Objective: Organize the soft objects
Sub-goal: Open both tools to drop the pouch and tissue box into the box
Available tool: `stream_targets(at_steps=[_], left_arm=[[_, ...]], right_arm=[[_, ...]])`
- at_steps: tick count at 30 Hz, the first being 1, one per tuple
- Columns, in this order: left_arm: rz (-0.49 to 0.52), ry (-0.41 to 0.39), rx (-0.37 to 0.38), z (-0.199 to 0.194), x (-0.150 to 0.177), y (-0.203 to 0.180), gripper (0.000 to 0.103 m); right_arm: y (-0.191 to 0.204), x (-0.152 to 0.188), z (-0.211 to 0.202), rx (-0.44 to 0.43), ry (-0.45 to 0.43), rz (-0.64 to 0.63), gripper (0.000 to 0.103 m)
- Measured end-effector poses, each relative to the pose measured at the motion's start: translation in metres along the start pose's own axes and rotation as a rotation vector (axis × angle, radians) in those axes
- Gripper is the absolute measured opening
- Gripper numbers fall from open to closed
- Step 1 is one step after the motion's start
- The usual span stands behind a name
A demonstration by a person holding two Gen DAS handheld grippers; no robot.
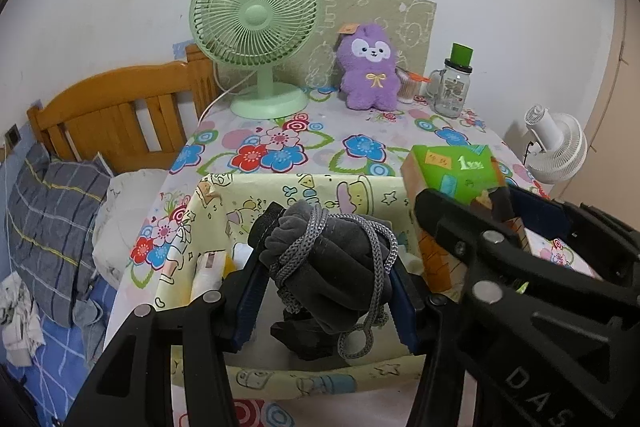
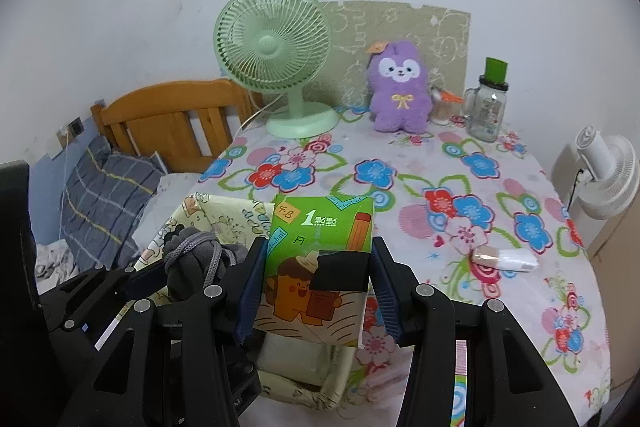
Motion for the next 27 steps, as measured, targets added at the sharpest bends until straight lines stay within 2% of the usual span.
stream_targets(at_steps=[4,6,8,10,11,14,16,20,27], left_arm=[[0.006,-0.004,-0.012,0.006,-0.001,0.004,0.058],[-0.002,0.000,-0.017,0.009,-0.001,0.008,0.062],[-0.008,0.007,-0.022,0.013,-0.001,0.011,0.075],[-0.016,0.010,-0.017,0.015,-0.001,0.014,0.083],[-0.017,0.009,-0.015,0.015,-0.001,0.014,0.087],[-0.008,0.007,-0.011,0.015,0.000,0.012,0.093],[-0.001,0.009,-0.004,0.014,0.001,0.010,0.095],[-0.003,-0.006,0.003,0.010,-0.001,0.006,0.099],[0.009,-0.033,0.010,-0.002,-0.003,-0.009,0.099]], right_arm=[[0.006,0.002,0.012,-0.017,0.018,-0.005,0.053],[0.008,0.003,0.018,-0.019,0.026,-0.009,0.053],[0.008,0.004,0.022,-0.018,0.035,-0.004,0.054],[0.008,0.005,0.027,-0.026,0.049,0.000,0.056],[0.009,0.006,0.028,-0.032,0.053,0.001,0.058],[0.009,0.007,0.029,-0.025,0.052,-0.005,0.074],[0.008,0.006,0.027,-0.009,0.041,-0.012,0.080],[0.005,0.004,0.021,0.005,0.035,-0.022,0.082],[-0.011,0.004,0.003,0.043,0.014,-0.007,0.085]])
Point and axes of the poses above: each gripper's, at about its wrist camera, not at the fingertips, and z roughly the way its jaws point, y to its left, x to its underside, the point moved 8 cm from there along z, roughly the way its jaws point, and after that the axes turned 7 degrees about -z, right-handed, at the moved point
